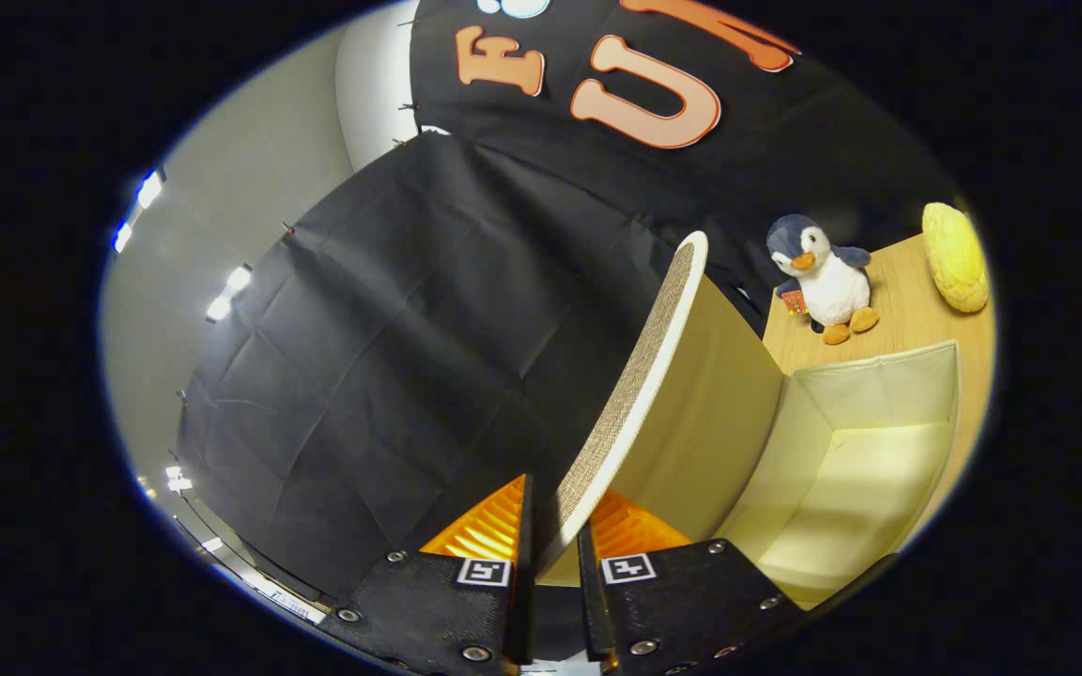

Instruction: Open the storage box then place both shoes into the box .Put the left shoe in first, then the right shoe, with the right side of both shoes facing outward in a uniform manner.

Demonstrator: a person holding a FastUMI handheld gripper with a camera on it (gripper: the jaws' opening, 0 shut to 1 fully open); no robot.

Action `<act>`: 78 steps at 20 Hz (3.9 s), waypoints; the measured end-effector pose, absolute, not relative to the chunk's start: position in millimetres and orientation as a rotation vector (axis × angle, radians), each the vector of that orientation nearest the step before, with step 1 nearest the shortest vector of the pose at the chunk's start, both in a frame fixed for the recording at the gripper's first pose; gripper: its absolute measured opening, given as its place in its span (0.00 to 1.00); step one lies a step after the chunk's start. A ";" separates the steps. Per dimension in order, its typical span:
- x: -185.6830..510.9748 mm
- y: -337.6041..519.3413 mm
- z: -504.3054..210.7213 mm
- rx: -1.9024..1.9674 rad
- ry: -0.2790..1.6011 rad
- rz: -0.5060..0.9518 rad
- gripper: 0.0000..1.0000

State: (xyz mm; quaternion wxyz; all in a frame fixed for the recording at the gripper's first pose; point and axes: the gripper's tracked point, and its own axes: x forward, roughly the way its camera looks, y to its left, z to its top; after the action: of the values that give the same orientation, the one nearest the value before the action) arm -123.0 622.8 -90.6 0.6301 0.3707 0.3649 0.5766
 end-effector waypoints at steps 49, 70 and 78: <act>-30.4 249.5 -423.0 0.084 0.994 0.394 0.88; -4.0 282.9 -436.6 0.317 1.137 0.367 0.04; 1.9 320.6 -331.1 0.352 1.031 0.428 0.04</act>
State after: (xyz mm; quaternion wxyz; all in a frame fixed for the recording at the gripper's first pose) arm 1.9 320.6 -331.1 0.8336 0.1662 0.4864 0.2021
